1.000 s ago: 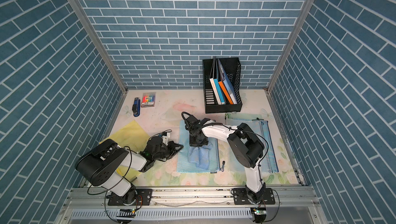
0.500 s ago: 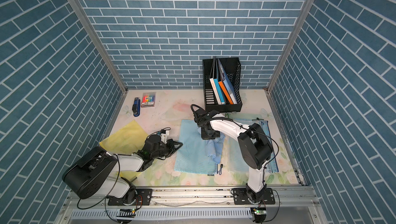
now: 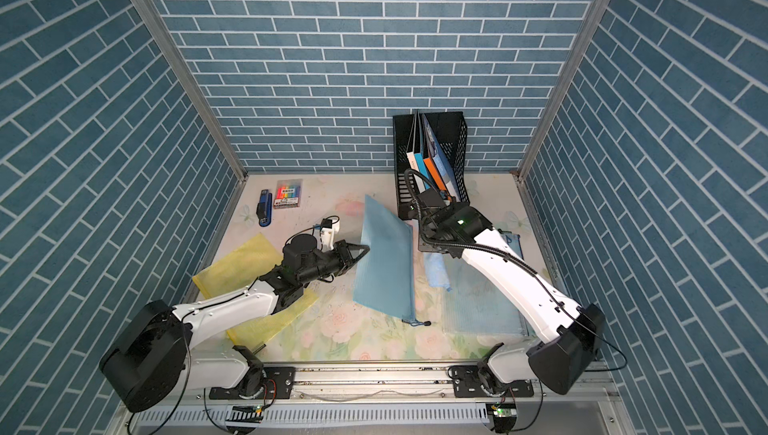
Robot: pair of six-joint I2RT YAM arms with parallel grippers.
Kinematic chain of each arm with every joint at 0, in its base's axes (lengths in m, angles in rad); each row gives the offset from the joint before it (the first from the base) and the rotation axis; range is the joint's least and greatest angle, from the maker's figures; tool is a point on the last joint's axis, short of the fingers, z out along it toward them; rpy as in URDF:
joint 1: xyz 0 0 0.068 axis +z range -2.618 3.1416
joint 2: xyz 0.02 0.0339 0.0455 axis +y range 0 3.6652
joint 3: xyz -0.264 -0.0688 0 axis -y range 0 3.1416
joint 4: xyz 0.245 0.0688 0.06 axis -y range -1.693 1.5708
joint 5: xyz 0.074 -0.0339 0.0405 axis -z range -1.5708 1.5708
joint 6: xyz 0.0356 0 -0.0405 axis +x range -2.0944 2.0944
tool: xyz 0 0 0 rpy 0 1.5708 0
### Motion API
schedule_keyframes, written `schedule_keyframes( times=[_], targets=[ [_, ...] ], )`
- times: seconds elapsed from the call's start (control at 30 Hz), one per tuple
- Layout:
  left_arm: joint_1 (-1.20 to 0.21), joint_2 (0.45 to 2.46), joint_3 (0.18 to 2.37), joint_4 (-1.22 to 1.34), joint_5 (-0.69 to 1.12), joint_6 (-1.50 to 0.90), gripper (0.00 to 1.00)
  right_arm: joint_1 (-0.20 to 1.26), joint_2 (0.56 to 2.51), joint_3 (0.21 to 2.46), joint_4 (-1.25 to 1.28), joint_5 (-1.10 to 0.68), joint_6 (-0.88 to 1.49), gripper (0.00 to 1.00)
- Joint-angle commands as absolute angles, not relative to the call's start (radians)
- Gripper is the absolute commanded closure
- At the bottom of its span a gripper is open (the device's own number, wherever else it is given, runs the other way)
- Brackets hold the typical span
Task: Wipe the document bag
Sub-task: Pick up the document bag from the center of the board, then place the document bag.
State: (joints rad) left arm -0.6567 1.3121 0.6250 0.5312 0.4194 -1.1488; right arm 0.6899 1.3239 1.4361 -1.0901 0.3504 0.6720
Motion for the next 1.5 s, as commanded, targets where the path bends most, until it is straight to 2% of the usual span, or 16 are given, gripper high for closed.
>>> schedule_keyframes(
  times=[0.0, 0.23, 0.6, 1.03, 1.27, 1.47],
  targets=[
    [-0.704, 1.314, 0.712, 0.496, 0.410, -1.137, 1.00, 0.655, 1.219, 1.445, -1.197, 0.415, 0.670, 1.00],
    [-0.828, 1.430, 0.929, 0.512, 0.394, -1.155, 1.00, 0.601, 1.087, 1.448, -1.297, 0.466, 0.673, 1.00],
    [-1.001, 1.779, 1.247, 0.659, 0.414, -1.308, 1.00, 0.561, 0.948, 1.490, -1.404, 0.551, 0.672, 1.00],
    [-1.101, 2.146, 1.735, 0.632, 0.359, -1.360, 1.00, 0.543, 0.894, 1.488, -1.475, 0.577, 0.638, 1.00],
    [-1.098, 2.167, 1.521, 0.764, 0.203, -1.356, 1.00, 0.537, 0.893, 1.458, -1.466, 0.561, 0.624, 1.00],
    [-1.072, 2.302, 1.334, 1.023, 0.146, -1.410, 1.00, 0.532, 0.891, 1.392, -1.418, 0.506, 0.630, 1.00]
  ],
)
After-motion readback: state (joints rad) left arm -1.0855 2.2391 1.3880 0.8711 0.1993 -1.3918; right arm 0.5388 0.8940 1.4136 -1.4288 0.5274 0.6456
